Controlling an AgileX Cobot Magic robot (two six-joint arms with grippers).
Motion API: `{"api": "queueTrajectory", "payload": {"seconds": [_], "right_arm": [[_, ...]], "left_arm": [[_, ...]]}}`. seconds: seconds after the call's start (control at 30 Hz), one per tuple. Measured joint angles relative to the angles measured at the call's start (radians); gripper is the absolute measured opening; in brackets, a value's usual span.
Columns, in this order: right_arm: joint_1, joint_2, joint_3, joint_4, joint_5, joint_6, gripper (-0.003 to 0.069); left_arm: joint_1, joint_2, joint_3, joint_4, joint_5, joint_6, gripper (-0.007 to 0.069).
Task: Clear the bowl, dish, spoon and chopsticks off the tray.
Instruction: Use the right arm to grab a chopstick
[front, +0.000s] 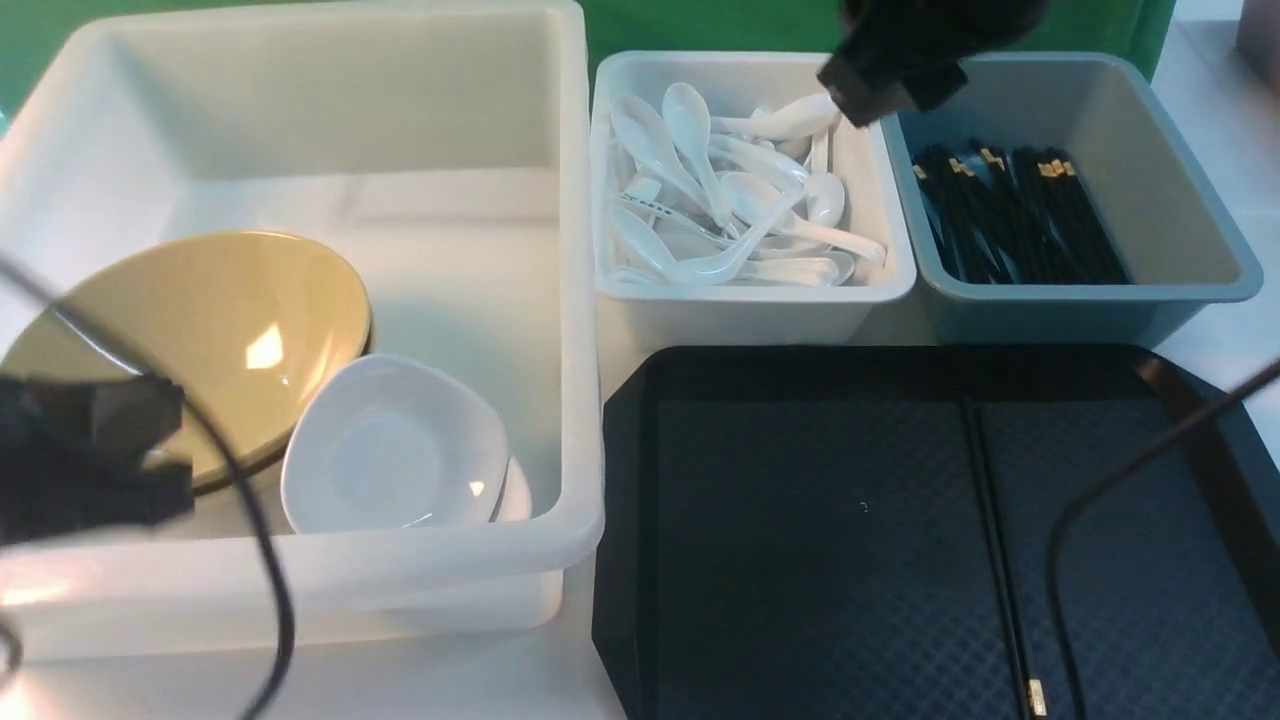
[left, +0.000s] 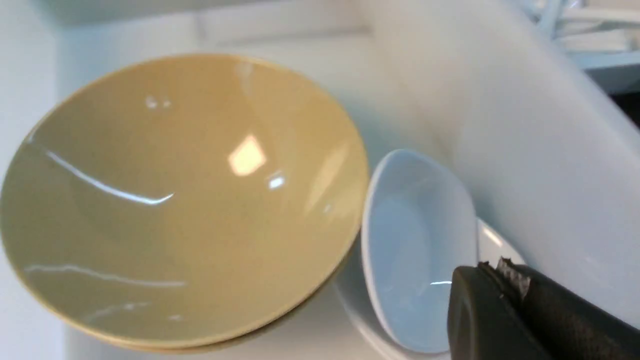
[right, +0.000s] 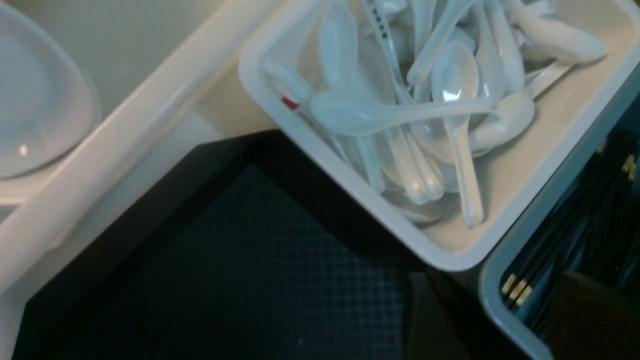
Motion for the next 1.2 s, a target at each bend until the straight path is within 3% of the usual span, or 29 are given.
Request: {"api": "queueTrajectory", "payload": {"seconds": [0.1, 0.3, 0.5, 0.7, 0.93, 1.07, 1.13, 1.2], "right_arm": [[0.000, -0.071, 0.140, 0.008, -0.035, 0.003, 0.0341], [0.000, -0.271, 0.610, 0.009, -0.259, 0.052, 0.0304], [0.000, -0.430, 0.943, 0.009, -0.417, 0.101, 0.0260], [0.000, -0.523, 1.070, 0.008, -0.457, 0.131, 0.0246], [0.000, -0.579, 1.098, 0.005, -0.520, 0.142, 0.0246], [0.000, -0.580, 1.098, 0.004, -0.536, 0.142, 0.0244], [0.000, -0.580, 1.099, 0.003, -0.536, 0.142, 0.0244], [0.000, -0.580, 1.099, 0.003, -0.539, 0.142, 0.0244]], "left_arm": [[0.009, 0.155, -0.153, -0.028, 0.096, 0.012, -0.0008], [0.009, 0.519, -0.431, -0.227, 0.167, 0.194, -0.0008], [0.007, 0.825, -0.604, -0.291, 0.241, 0.262, -0.0008], [0.007, 0.958, -0.661, -0.192, 0.247, 0.237, -0.0008], [0.007, 0.971, -0.668, 0.084, 0.224, 0.144, -0.0008], [0.007, 0.974, -0.668, 0.247, 0.227, 0.017, -0.0008], [0.007, 0.964, -0.668, 0.257, 0.233, -0.038, -0.0008], [0.007, 0.946, -0.668, 0.188, 0.235, -0.035, -0.0008]]}}
